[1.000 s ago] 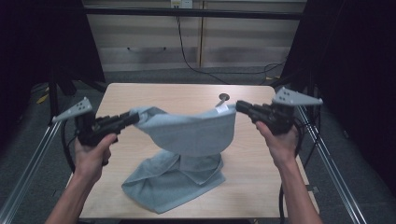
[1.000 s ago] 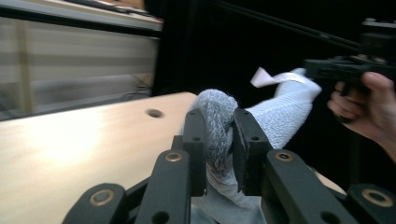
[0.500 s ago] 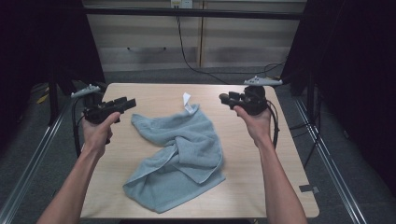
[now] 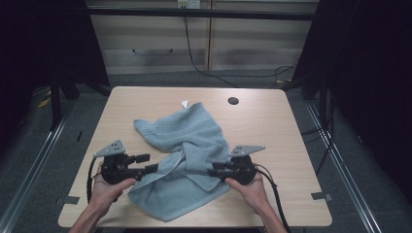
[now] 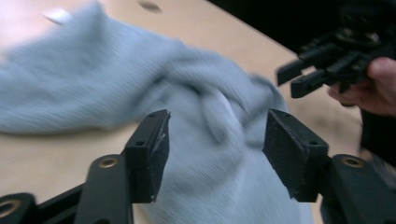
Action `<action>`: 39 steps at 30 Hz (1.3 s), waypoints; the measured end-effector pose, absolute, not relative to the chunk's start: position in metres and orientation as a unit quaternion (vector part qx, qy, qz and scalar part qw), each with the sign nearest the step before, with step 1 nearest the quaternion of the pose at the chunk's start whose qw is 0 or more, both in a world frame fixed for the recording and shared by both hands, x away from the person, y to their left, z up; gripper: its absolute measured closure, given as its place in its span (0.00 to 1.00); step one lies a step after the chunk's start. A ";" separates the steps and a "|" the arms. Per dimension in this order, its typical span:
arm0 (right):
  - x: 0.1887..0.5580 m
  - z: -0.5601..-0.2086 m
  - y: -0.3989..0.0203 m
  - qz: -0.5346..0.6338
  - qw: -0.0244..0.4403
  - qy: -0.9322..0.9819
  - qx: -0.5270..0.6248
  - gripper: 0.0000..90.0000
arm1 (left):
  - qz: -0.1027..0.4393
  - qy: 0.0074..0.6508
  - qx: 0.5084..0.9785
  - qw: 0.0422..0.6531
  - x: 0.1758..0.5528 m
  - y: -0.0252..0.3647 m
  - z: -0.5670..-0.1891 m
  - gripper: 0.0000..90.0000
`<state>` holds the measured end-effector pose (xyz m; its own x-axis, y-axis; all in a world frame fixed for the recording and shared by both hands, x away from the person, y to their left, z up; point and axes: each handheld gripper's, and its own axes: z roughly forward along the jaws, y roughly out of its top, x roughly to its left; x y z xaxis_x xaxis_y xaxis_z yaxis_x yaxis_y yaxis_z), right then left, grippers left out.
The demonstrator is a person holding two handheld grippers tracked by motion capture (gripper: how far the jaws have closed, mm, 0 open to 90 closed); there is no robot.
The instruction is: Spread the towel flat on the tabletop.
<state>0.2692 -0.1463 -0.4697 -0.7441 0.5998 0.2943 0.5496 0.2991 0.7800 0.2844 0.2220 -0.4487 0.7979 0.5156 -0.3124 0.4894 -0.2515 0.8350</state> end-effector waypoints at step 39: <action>0.222 -0.463 -0.215 0.453 0.079 0.803 0.379 0.86 | -0.084 0.342 0.786 0.509 0.208 0.264 -0.473 0.84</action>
